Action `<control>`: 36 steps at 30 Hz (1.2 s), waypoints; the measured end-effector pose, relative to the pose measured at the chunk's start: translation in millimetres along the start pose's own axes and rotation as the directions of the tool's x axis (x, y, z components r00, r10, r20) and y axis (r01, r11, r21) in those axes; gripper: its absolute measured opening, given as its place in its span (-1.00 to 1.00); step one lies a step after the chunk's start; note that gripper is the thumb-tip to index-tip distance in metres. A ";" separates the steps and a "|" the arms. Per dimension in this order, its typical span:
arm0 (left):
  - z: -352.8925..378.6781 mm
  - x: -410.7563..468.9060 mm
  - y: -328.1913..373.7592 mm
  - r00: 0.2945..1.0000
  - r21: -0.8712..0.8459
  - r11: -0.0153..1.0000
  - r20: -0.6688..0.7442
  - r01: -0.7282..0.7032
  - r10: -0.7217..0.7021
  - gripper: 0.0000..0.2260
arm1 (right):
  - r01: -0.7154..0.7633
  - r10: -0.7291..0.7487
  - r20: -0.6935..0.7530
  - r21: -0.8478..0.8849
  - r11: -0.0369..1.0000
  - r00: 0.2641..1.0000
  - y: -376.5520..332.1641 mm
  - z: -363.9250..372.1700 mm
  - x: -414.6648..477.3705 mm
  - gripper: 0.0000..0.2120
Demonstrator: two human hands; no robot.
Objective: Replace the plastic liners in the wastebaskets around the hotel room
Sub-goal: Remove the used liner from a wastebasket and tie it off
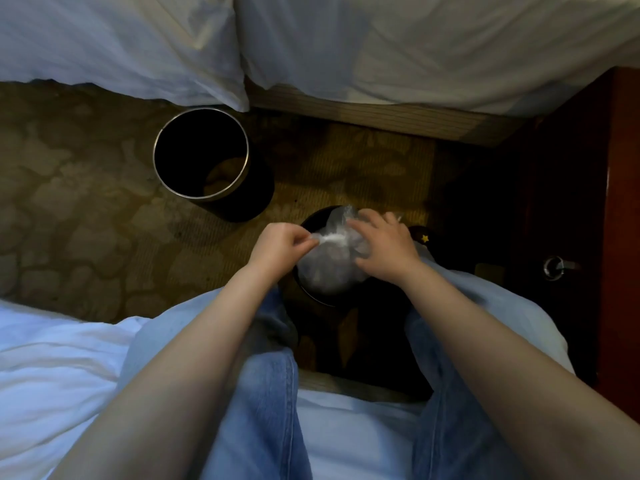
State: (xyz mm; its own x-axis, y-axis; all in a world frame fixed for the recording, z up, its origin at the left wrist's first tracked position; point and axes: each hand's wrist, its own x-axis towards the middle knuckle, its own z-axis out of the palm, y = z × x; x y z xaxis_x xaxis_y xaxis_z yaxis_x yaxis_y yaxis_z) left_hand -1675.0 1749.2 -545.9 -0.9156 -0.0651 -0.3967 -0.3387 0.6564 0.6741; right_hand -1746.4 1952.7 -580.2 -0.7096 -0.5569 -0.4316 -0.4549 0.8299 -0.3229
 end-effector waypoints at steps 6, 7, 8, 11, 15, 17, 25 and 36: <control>-28.3 -14.5 8.0 0.991 0.044 0.992 -0.049 -0.120 0.122 -0.88 | -0.049 0.049 -0.010 0.018 0.999 0.999 -25.3 -10.5 6.0 -0.58; -33.1 -17.8 7.2 0.991 0.055 0.992 -0.066 -0.115 0.119 -0.87 | -0.062 0.063 -0.012 0.040 0.997 0.998 -29.1 -15.5 6.7 -0.63; -37.8 -21.3 6.7 0.990 0.065 0.992 -0.090 -0.104 0.110 -0.87 | -0.066 0.066 -0.008 0.064 0.996 0.998 -34.0 -22.0 6.8 -0.67; -52.9 -28.0 6.2 0.977 0.055 0.997 -0.206 -0.054 0.064 -0.88 | -0.056 0.064 -0.043 0.163 0.985 0.997 -50.4 -49.3 8.4 -0.81; -78.7 -27.5 7.3 0.953 -0.067 0.997 -0.302 -0.024 0.003 -0.83 | -0.042 0.104 -0.169 0.334 0.942 0.980 -71.0 -93.5 19.1 -0.84; -92.1 -20.5 10.1 0.947 -0.116 0.993 -0.321 -0.038 -0.001 -0.76 | -0.020 0.090 -0.229 0.293 0.956 0.969 -78.8 -111.3 31.6 -0.85; -115.3 58.9 -3.8 0.970 -0.099 0.990 -0.213 0.099 -0.118 -0.54 | -0.090 0.135 -0.301 0.161 0.983 0.944 -82.5 -121.8 113.5 -0.83; -73.7 201.4 -58.6 0.963 0.073 0.962 0.035 0.265 -0.268 -0.59 | -0.265 0.269 -0.088 0.051 0.963 0.959 -13.4 -37.9 250.9 -0.65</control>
State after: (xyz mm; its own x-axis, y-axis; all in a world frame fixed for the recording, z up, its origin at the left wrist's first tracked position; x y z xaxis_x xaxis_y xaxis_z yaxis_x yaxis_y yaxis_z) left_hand -1855.5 1642.2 -619.4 -0.7832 -0.2122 -0.5844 -0.5526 0.6685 0.4977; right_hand -1938.7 1803.0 -652.2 -0.8504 -0.3081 -0.4265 -0.2224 0.9451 -0.2393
